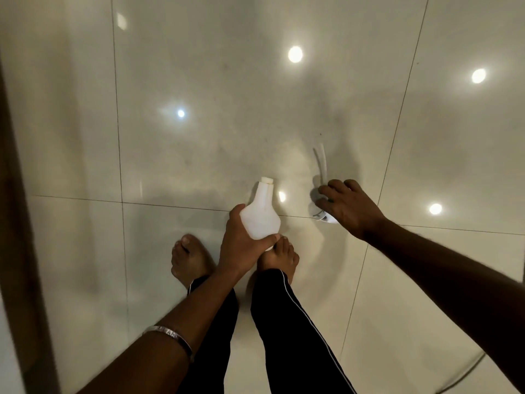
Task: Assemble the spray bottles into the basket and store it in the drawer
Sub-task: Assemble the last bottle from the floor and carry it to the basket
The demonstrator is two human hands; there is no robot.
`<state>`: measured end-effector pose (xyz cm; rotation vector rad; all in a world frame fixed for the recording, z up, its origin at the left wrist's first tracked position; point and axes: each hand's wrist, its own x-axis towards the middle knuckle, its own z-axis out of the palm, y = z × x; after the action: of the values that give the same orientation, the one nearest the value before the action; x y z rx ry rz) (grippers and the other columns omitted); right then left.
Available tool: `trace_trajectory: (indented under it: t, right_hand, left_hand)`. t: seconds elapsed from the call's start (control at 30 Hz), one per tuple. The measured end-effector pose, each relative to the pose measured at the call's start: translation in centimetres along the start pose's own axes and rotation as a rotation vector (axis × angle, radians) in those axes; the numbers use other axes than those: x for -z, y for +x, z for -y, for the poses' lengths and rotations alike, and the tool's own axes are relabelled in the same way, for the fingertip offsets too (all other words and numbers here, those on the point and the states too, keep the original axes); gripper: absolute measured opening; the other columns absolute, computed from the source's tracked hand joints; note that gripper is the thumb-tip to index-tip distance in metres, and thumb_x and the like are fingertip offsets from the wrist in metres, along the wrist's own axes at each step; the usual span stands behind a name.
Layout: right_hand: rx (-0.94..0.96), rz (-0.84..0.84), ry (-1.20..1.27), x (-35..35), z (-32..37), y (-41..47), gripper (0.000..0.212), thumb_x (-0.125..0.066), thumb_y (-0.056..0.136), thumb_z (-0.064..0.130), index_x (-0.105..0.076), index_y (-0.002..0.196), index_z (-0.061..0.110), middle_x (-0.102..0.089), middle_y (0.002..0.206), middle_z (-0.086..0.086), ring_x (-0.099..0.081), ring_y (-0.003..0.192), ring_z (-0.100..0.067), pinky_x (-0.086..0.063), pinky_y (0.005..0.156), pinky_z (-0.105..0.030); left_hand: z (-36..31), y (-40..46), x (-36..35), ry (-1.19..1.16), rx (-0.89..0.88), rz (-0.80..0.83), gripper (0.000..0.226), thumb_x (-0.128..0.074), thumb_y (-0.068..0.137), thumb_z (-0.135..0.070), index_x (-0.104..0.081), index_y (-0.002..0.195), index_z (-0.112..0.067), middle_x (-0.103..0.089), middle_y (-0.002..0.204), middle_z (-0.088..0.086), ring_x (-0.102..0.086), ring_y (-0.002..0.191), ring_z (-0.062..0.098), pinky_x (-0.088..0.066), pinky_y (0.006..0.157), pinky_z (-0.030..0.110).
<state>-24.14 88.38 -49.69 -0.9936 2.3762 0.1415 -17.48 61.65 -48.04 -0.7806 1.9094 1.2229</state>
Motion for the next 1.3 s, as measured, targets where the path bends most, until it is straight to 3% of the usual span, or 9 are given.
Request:
trace_trajectory:
  t: [0.23, 0.3, 0.4, 0.5, 0.57, 0.97, 1.1, 1.2, 1.3]
  right_hand:
    - [-0.316, -0.269, 0.255, 3.6, 1.0, -0.3, 0.039, -0.065, 0.084, 0.013, -0.064, 0.122, 0.021, -0.065, 0.127, 0.002, -0.051, 0.126, -0.030, -0.032, 0.098, -0.044]
    - [-0.505, -0.387, 0.650, 6.3, 1.7, -0.1, 0.036, -0.069, 0.088, 0.017, -0.064, 0.124, 0.018, -0.068, 0.121, 0.005, -0.058, 0.120, -0.021, -0.041, 0.099, -0.041]
    - [-0.782, -0.561, 1.306, 10.7, 2.3, 0.4, 0.034, -0.064, 0.094, 0.013, -0.058, 0.127, 0.011, -0.067, 0.113, 0.010, -0.063, 0.106, 0.001, -0.051, 0.091, -0.020]
    - [-0.921, -0.710, 1.839, 14.6, 2.4, 1.2, 0.023, -0.052, 0.100, 0.008, -0.055, 0.122, 0.013, -0.072, 0.109, -0.004, -0.070, 0.109, -0.017, -0.058, 0.089, -0.032]
    - [-0.950, -0.767, 2.027, 16.7, 2.2, 1.9, 0.018, -0.050, 0.102, 0.009, -0.055, 0.118, 0.014, -0.074, 0.103, -0.005, -0.072, 0.106, -0.023, -0.060, 0.086, -0.038]
    - [-0.966, -0.790, 1.933, 18.7, 3.4, 3.9, 0.019, -0.048, 0.102, 0.004, -0.057, 0.112, 0.018, -0.072, 0.100, -0.006, -0.074, 0.099, -0.023, -0.061, 0.081, -0.037]
    - [-0.979, -0.709, 1.964, 18.1, 4.0, 3.7, 0.015, -0.049, 0.103, 0.008, -0.057, 0.113, 0.015, -0.071, 0.102, -0.010, -0.074, 0.098, -0.024, -0.061, 0.080, -0.038]
    - [-0.950, -0.620, 1.965, 17.2, 4.6, 3.4, 0.015, -0.051, 0.103, 0.011, -0.057, 0.116, 0.012, -0.071, 0.102, -0.009, -0.074, 0.098, -0.024, -0.061, 0.081, -0.037]
    - [-0.906, -0.505, 1.999, 16.2, 5.5, 3.1, 0.017, -0.052, 0.100, 0.006, -0.062, 0.109, 0.016, -0.074, 0.101, -0.005, -0.073, 0.101, -0.022, -0.059, 0.088, -0.038]
  left_hand:
    - [-1.1, -1.1, 1.5, 0.072, -0.019, 0.020, 0.098, -0.089, 0.052, -0.043, -0.037, 0.134, -0.027, -0.050, 0.122, -0.011, -0.051, 0.102, 0.007, -0.039, 0.071, 0.016]
    - [-1.7, -2.0, 2.1, 0.091, -0.036, 0.031, 0.100, -0.090, 0.052, -0.042, -0.037, 0.135, -0.026, -0.049, 0.124, -0.010, -0.051, 0.104, 0.007, -0.041, 0.078, 0.021]
    - [-2.6, -3.2, 2.9, 0.126, -0.080, 0.051, 0.098, -0.091, 0.051, -0.041, -0.039, 0.132, -0.026, -0.049, 0.116, -0.015, -0.052, 0.103, 0.005, -0.042, 0.077, 0.017]
    - [-3.4, -4.1, 3.6, 0.175, -0.130, 0.051, 0.096, -0.091, 0.051, -0.040, -0.041, 0.131, -0.023, -0.046, 0.111, -0.020, -0.050, 0.104, 0.004, -0.039, 0.079, 0.012]
    - [-3.7, -4.5, 3.8, 0.206, -0.138, 0.058, 0.100, -0.091, 0.051, -0.043, -0.039, 0.134, -0.025, -0.044, 0.114, -0.021, -0.048, 0.109, 0.006, -0.041, 0.085, 0.020]
    - [-3.1, -5.1, 4.4, 0.252, -0.095, 0.058, 0.108, -0.087, 0.052, -0.052, -0.029, 0.141, -0.031, -0.043, 0.134, -0.012, -0.043, 0.122, 0.008, -0.033, 0.091, 0.022]
    - [-2.8, -5.5, 4.4, 0.263, -0.085, 0.046, 0.108, -0.086, 0.052, -0.056, -0.029, 0.142, -0.033, -0.041, 0.130, -0.018, -0.034, 0.111, -0.004, -0.028, 0.088, 0.011]
    - [-3.0, -5.4, 4.3, 0.221, -0.099, 0.064, 0.107, -0.088, 0.055, -0.049, -0.030, 0.143, -0.029, -0.044, 0.133, -0.013, -0.041, 0.118, 0.003, -0.032, 0.092, 0.018]
    - [-4.3, -5.5, 4.3, 0.188, -0.134, 0.074, 0.102, -0.090, 0.057, -0.042, -0.035, 0.141, -0.025, -0.042, 0.123, -0.018, -0.041, 0.112, 0.001, -0.032, 0.089, 0.012]
